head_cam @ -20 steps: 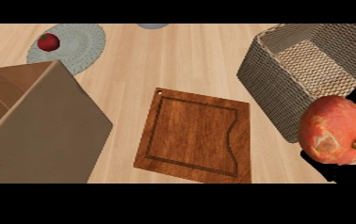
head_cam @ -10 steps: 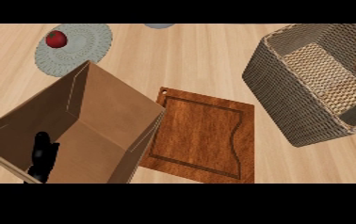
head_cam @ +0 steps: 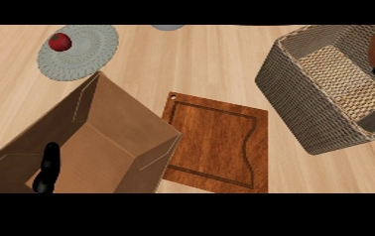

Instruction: Pick the squash from the cutting board and place it in the basket

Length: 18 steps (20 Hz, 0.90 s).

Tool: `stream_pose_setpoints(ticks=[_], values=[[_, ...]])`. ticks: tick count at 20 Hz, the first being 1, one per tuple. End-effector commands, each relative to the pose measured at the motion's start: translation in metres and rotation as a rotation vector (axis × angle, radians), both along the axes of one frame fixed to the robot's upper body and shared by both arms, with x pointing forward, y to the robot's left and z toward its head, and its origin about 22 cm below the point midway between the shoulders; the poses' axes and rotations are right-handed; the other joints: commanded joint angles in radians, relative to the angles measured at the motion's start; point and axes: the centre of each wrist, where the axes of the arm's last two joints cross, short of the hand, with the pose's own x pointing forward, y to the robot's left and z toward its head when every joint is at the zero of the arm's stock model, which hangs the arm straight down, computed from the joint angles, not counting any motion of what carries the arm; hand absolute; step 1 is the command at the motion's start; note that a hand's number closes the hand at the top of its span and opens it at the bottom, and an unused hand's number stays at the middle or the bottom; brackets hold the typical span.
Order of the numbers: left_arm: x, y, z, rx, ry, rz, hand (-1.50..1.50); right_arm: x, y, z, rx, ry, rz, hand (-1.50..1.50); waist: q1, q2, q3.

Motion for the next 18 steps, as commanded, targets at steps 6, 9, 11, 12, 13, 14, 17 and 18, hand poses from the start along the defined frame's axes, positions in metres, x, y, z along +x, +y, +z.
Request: stream_pose_setpoints(ticks=[6,9,11,12,13,14,17,18], values=[[-0.004,-0.003,-0.023,-0.020,0.113,-0.005,0.00,0.018,-0.039,-0.023,-0.167,0.015,-0.190,1.50,-0.003,0.020,-0.021],[0.017,0.013,-0.008,-0.025,0.100,0.004,0.00,0.027,-0.043,-0.050,-0.249,0.033,-0.131,1.50,-0.001,0.022,-0.020],[-0.004,0.000,-0.026,-0.014,0.105,-0.001,0.00,0.021,-0.058,-0.055,-0.301,0.009,-0.087,-1.50,-0.004,0.018,-0.020],[-0.007,0.000,-0.024,-0.020,0.109,-0.012,0.00,0.027,-0.060,-0.042,-0.311,-0.014,-0.107,-1.50,0.002,0.017,-0.020],[0.001,-0.010,-0.029,-0.034,0.105,-0.015,0.00,0.030,-0.064,-0.035,-0.298,-0.033,-0.105,-1.50,-0.001,0.018,-0.021],[0.004,-0.009,-0.011,-0.028,0.107,-0.006,0.00,0.022,-0.077,-0.033,-0.302,-0.048,-0.100,-1.50,-0.008,0.014,-0.020],[0.007,-0.008,-0.022,-0.040,0.087,-0.006,0.00,0.045,-0.060,-0.030,-0.263,-0.081,-0.120,-1.50,-0.002,0.014,-0.021],[0.015,-0.005,-0.015,-0.022,0.113,0.005,0.00,0.034,-0.084,-0.042,-0.252,-0.074,-0.092,-1.50,-0.008,0.015,-0.020]])
